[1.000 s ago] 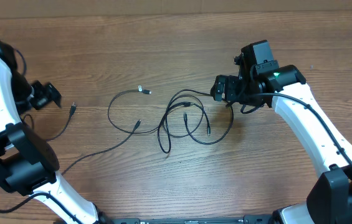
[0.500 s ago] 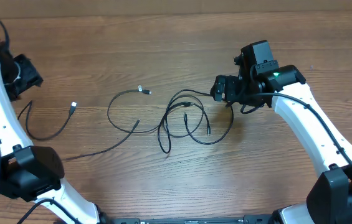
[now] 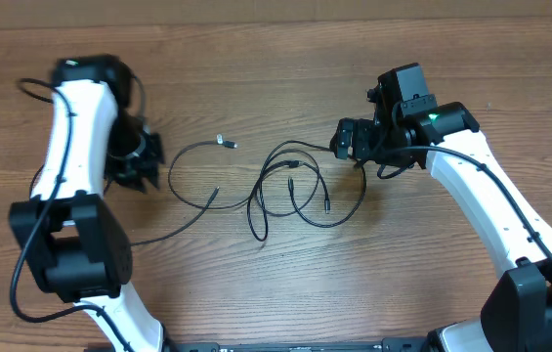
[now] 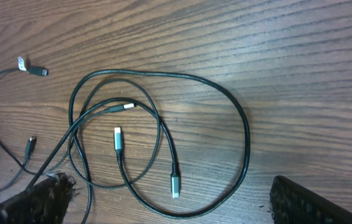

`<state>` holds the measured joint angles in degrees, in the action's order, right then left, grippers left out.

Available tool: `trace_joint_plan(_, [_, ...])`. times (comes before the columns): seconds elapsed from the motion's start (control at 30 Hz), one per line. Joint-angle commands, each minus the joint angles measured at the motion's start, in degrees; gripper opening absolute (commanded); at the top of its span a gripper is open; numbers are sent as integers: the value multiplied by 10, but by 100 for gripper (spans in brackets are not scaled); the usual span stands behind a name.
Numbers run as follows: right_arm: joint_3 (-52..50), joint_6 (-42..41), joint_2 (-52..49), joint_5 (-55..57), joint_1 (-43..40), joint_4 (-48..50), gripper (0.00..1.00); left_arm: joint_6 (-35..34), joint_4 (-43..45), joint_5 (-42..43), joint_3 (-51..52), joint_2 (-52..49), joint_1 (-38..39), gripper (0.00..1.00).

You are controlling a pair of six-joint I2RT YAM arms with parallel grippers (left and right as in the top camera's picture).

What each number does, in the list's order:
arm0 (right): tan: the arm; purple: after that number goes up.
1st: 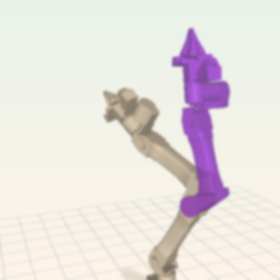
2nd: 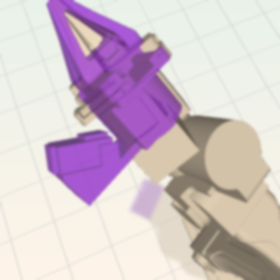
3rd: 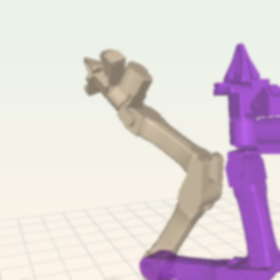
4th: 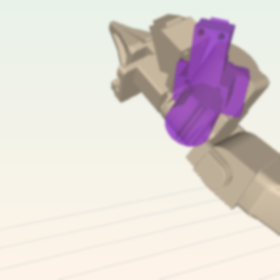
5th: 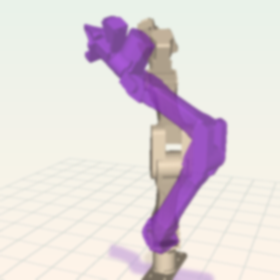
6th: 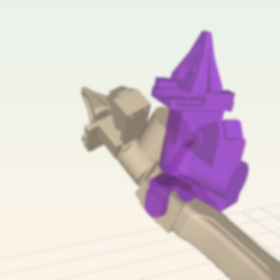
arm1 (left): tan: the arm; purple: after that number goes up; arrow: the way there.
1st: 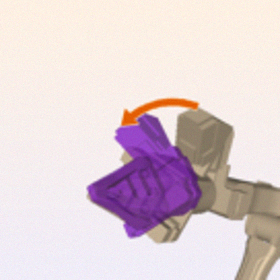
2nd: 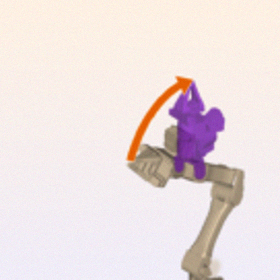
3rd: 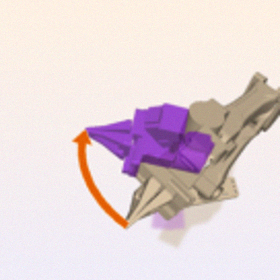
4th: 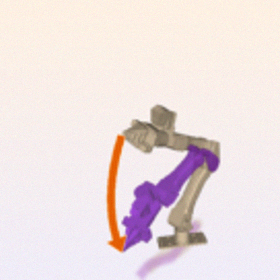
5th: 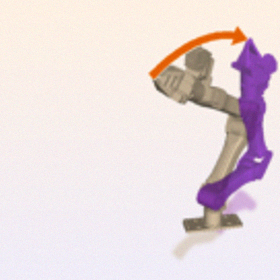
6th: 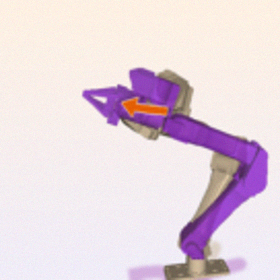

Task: Untangle cables

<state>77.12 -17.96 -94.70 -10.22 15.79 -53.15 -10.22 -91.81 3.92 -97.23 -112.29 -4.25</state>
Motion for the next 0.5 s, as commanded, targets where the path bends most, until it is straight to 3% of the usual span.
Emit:
trace_joint_plan(0.0, [-3, 0, -3, 3, -1, 2, 100, 10, 14, -12, 72, 5, 36, 26])
trace_joint_plan(0.13, [-3, 0, -3, 3, -1, 2, 100, 10, 38, -13, 134, 5, 64, 27])
trace_joint_plan(0.3, [-3, 0, -3, 3, -1, 2, 100, 8, 108, -31, 198, 5, 73, 45])
trace_joint_plan(0.47, [-3, 0, -3, 3, -1, 2, 100, 8, 203, -33, 253, 5, 73, 47])
